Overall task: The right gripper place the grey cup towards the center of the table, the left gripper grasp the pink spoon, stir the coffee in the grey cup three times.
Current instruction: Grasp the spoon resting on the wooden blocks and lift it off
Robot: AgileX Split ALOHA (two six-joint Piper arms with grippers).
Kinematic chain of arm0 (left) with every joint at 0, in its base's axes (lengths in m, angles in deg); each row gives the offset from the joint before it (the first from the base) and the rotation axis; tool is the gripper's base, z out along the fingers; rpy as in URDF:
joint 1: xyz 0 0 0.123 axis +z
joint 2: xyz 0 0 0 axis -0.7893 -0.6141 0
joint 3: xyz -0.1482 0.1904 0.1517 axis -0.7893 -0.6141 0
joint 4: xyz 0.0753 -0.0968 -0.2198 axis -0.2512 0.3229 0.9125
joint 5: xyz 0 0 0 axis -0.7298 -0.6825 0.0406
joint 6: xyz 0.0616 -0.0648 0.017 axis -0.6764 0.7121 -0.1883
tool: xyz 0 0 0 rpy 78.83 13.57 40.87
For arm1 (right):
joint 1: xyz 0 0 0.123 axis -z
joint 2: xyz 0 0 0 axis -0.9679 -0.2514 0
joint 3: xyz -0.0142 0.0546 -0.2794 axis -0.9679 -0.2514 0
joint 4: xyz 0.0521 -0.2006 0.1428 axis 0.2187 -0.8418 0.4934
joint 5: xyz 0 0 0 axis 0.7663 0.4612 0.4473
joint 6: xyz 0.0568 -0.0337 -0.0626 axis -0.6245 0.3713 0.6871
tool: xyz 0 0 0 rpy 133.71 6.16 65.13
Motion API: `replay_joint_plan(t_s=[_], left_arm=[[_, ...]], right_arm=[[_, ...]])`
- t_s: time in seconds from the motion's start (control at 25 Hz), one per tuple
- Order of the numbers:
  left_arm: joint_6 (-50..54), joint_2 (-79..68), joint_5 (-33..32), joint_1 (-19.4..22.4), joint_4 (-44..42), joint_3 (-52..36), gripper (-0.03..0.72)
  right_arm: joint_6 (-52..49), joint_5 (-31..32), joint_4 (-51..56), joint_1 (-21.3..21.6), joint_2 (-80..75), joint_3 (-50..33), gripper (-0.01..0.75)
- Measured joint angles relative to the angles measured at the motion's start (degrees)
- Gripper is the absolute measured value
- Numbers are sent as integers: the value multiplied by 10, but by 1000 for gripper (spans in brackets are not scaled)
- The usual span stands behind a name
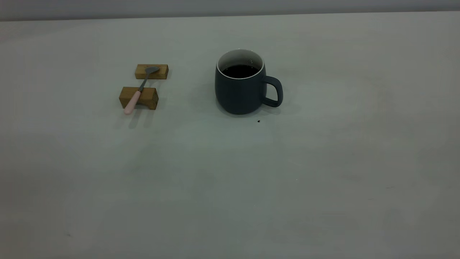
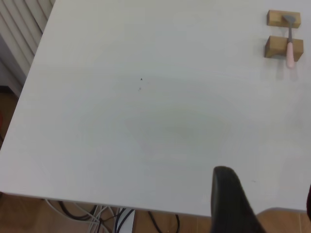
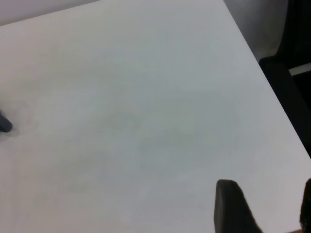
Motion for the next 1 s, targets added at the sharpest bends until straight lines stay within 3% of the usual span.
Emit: replay_joint_plan(t_s=[0.52, 0.8, 1.0], left_arm=[[0, -44, 9, 0, 0, 17, 470], [8, -277, 52, 0, 12, 71, 524], [-30, -475, 152, 0, 99, 97, 528]], right_arm=[[0, 1, 0, 0, 1, 0, 381], [0, 1, 0, 0, 1, 0, 381], [0, 2, 0, 0, 1, 0, 381]])
